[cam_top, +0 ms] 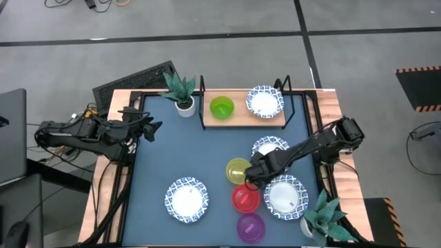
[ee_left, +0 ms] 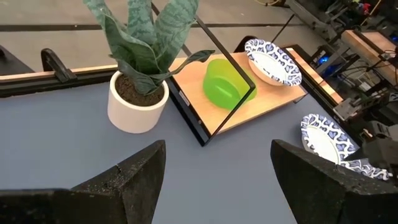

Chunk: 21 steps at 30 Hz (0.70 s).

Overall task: Place and stack bowls onto a shelf
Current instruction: Stack the top white patterned bowl on top of the white patterned bowl on the shelf

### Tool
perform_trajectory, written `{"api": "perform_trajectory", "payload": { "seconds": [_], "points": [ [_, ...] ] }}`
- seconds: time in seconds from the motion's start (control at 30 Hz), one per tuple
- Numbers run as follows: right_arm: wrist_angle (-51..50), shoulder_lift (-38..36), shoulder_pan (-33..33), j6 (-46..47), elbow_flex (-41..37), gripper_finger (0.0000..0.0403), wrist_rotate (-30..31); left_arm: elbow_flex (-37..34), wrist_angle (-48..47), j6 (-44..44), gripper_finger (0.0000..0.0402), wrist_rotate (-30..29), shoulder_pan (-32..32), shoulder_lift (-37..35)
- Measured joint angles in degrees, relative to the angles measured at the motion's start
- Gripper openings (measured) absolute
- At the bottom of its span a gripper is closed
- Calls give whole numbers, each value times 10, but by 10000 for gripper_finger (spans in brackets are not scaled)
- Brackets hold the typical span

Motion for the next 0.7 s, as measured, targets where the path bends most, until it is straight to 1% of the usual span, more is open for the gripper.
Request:
{"api": "perform_trajectory", "payload": {
  "seconds": [0.13,0.27,0.37,0.53,0.57,0.7],
  "points": [
    [9,0,-10,-27,-15,253,-1,0,0,-8,274,-10,0,0],
    [43,0,-18,-60,-29,213,-14,0,0,-17,274,-12,0,0],
    [48,0,-23,-66,-30,162,-21,0,0,-18,274,-11,0,0],
    [34,-1,-25,-56,-24,34,-21,0,0,-18,274,-11,0,0],
    [30,-3,-26,-57,-20,23,-27,0,0,-18,274,-11,0,0],
    [23,-4,-25,-62,-2,27,-38,0,0,-17,274,-11,0,0]
  ]
}}
